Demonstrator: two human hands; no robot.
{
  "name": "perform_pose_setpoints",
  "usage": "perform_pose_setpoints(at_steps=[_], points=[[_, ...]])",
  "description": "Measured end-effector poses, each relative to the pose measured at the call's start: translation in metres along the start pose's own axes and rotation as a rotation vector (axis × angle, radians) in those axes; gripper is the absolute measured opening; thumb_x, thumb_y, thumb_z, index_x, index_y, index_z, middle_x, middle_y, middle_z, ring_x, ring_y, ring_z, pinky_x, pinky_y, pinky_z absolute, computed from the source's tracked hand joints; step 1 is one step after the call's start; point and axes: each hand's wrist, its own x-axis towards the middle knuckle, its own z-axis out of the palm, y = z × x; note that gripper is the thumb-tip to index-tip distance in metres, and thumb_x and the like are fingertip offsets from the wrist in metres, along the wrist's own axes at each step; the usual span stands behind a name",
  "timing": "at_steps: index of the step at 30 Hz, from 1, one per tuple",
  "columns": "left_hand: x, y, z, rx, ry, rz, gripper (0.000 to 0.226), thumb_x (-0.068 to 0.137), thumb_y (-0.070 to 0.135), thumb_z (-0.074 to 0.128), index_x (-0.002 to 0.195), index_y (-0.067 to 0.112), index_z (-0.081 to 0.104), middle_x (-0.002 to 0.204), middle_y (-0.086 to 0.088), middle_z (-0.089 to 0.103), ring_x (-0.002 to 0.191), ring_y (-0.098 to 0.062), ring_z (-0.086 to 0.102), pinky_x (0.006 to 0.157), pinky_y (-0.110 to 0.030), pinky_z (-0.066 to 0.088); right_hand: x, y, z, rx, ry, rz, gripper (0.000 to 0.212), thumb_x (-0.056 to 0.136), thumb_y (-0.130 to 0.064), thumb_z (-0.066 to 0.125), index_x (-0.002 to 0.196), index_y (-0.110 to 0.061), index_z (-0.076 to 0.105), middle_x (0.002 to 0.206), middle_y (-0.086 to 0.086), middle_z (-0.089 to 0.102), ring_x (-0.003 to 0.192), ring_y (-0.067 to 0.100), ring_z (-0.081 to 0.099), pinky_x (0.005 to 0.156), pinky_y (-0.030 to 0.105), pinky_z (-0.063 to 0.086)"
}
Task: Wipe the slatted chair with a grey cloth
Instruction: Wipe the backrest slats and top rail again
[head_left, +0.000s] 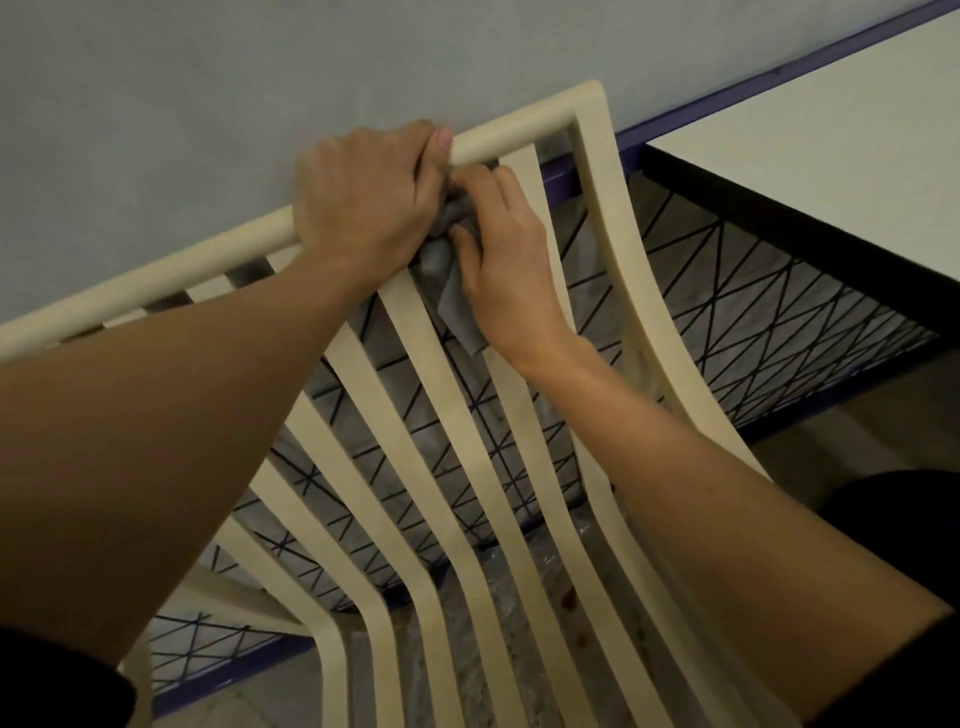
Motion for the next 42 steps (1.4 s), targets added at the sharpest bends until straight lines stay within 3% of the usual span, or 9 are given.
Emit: perform_pose_setpoints(at_steps=[4,9,12,17,23,29,36,42], points=[[-0.002,0.0,0.003,0.044,-0.015,0.006,0.05,0.103,0.046,0.017,0.101,0.014,0.056,0.074,-0.01,0.046,0.063,-0.03,0.04,0.058,-0.04,0.025,-0.005,0.004,0.001,0.013,0.016,-0.003,0.037,0.087,0.007,0.051,0.122,-0.003,0.058,0.107,0.012,0.054,0.092,0.012,0.054,0.08,0.021,0.048],[-0.003,0.001,0.003,0.074,-0.019,0.014,0.05,0.104,0.044,0.016,0.108,0.013,0.056,0.074,-0.01,0.044,0.062,-0.03,0.04,0.057,-0.04,0.025,-0.035,0.016,-0.001,-0.01,-0.004,0.02,0.037,0.089,0.007,0.051,0.124,-0.002,0.057,0.108,0.008,0.052,0.096,0.006,0.049,0.083,0.005,0.038],[-0.003,0.001,0.002,0.09,-0.025,0.013,0.051,0.104,0.044,0.015,0.111,0.013,0.055,0.076,-0.01,0.045,0.063,-0.03,0.04,0.058,-0.039,0.024,-0.061,0.025,-0.001,-0.013,-0.014,0.078,0.036,0.092,0.006,0.051,0.126,-0.003,0.055,0.111,0.013,0.054,0.099,0.011,0.053,0.085,0.008,0.04],[-0.006,0.0,0.004,0.085,-0.022,0.029,0.054,0.104,0.048,0.013,0.107,0.015,0.055,0.077,-0.008,0.047,0.065,-0.028,0.044,0.06,-0.039,0.029,-0.108,0.041,-0.005,-0.034,-0.068,0.137,0.029,0.094,0.007,0.051,0.122,-0.001,0.055,0.111,0.011,0.052,0.098,0.0,0.046,0.085,0.005,0.034],[-0.006,-0.004,0.006,0.065,-0.014,0.012,0.054,0.103,0.048,0.013,0.104,0.013,0.054,0.076,-0.011,0.046,0.066,-0.03,0.045,0.062,-0.041,0.032,-0.154,0.054,-0.008,-0.075,-0.126,0.222,0.026,0.094,0.003,0.052,0.119,-0.002,0.057,0.11,0.011,0.053,0.095,0.002,0.047,0.083,0.004,0.035],[-0.004,-0.003,0.007,0.061,-0.002,0.032,0.054,0.103,0.048,0.013,0.104,0.012,0.053,0.074,-0.012,0.045,0.064,-0.031,0.044,0.062,-0.041,0.032,-0.196,0.069,-0.007,-0.09,-0.109,0.329,0.028,0.096,0.001,0.052,0.122,-0.008,0.055,0.108,0.003,0.051,0.094,-0.001,0.048,0.082,0.004,0.037],[-0.004,-0.002,0.008,0.078,-0.007,0.013,0.055,0.102,0.049,0.012,0.104,0.012,0.052,0.077,-0.013,0.046,0.067,-0.031,0.043,0.064,-0.04,0.028,-0.25,0.082,-0.015,-0.092,-0.211,0.459,0.028,0.097,-0.003,0.054,0.117,-0.023,0.052,0.102,-0.004,0.05,0.093,-0.004,0.052,0.084,0.009,0.041],[-0.005,-0.002,0.01,0.085,-0.027,-0.005,0.057,0.101,0.051,0.012,0.106,0.013,0.054,0.08,-0.012,0.046,0.071,-0.029,0.042,0.067,-0.039,0.026,-0.28,0.088,-0.022,-0.081,-0.32,0.648,0.018,0.096,-0.005,0.053,0.111,-0.012,0.061,0.102,-0.002,0.057,0.091,-0.003,0.053,0.084,0.012,0.041]])
